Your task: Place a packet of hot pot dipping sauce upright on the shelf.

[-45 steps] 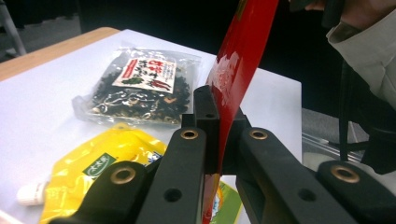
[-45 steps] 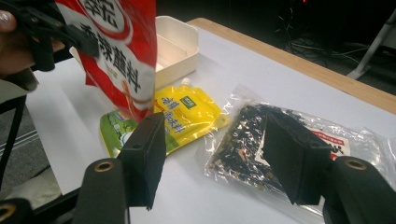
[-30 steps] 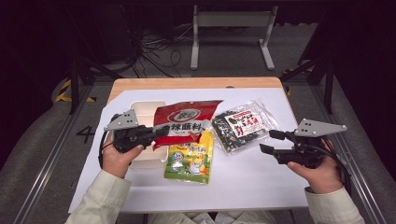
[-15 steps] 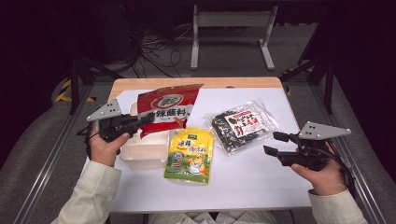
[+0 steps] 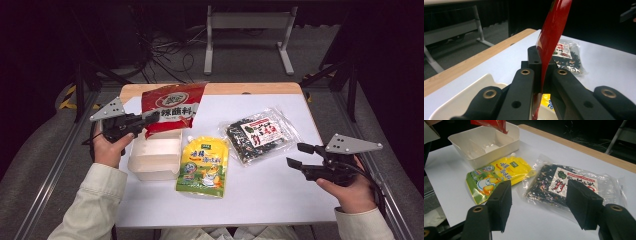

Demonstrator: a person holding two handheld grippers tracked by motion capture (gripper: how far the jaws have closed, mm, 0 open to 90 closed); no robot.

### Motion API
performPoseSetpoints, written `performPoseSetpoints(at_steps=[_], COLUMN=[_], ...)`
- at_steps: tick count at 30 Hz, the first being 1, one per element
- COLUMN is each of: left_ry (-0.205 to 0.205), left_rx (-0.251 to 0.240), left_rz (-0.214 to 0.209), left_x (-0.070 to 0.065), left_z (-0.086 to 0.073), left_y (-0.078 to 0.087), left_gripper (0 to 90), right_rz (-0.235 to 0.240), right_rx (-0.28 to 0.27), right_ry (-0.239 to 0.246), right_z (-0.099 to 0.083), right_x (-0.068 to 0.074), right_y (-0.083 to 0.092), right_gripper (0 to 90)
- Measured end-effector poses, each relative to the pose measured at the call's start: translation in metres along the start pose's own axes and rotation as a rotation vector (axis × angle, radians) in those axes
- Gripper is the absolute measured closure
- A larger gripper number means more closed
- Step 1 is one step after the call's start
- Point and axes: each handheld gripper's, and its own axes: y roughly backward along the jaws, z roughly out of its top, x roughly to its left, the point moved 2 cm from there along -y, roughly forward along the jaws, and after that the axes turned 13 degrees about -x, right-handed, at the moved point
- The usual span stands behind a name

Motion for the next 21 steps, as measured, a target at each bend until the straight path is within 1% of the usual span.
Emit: performPoseSetpoints(at_steps=[4, 7, 8, 9, 10, 12, 14, 17, 21], left_ry=[0.004, 0.006, 0.01, 0.005, 0.005, 0.009, 0.012, 0.023, 0.019], left_rx=[-0.007, -0.006, -0.011, -0.013, -0.013, -0.015, -0.016, 0.003, 0.027], left_rz=[0.008, 0.013, 0.019, 0.026, 0.026, 0.035, 0.039, 0.051, 0.066], left_x=[0.009, 0.013, 0.014, 0.019, 0.019, 0.025, 0.027, 0.035, 0.041], left_z=[0.0, -0.001, -0.002, -0.002, -0.002, -0.003, -0.004, -0.005, -0.007], left_y=[-0.001, -0.002, -0.002, -0.002, -0.002, -0.002, -0.002, -0.002, -0.001], left_gripper=[89.9, 89.9, 89.9, 89.9, 89.9, 89.9, 90.0, 89.9, 89.9], right_rz=[-0.011, -0.01, -0.007, -0.012, -0.012, -0.022, -0.024, -0.022, -0.013], right_rx=[-0.002, -0.007, -0.009, -0.007, -0.007, -0.008, -0.008, -0.011, -0.005], right_ry=[-0.005, -0.01, -0.014, -0.012, -0.012, -0.01, -0.012, -0.01, -0.013], right_z=[-0.004, -0.006, -0.006, -0.008, -0.008, -0.009, -0.01, -0.011, -0.012], right_x=[0.0, 0.0, 0.0, 0.0, 0.0, -0.001, -0.001, 0.0, 0.001], right_y=[0.006, 0.007, 0.008, 0.01, 0.01, 0.012, 0.013, 0.013, 0.01], right_gripper=[38.2, 38.1, 38.1, 38.6, 38.6, 39.1, 39.4, 40.5, 40.6])
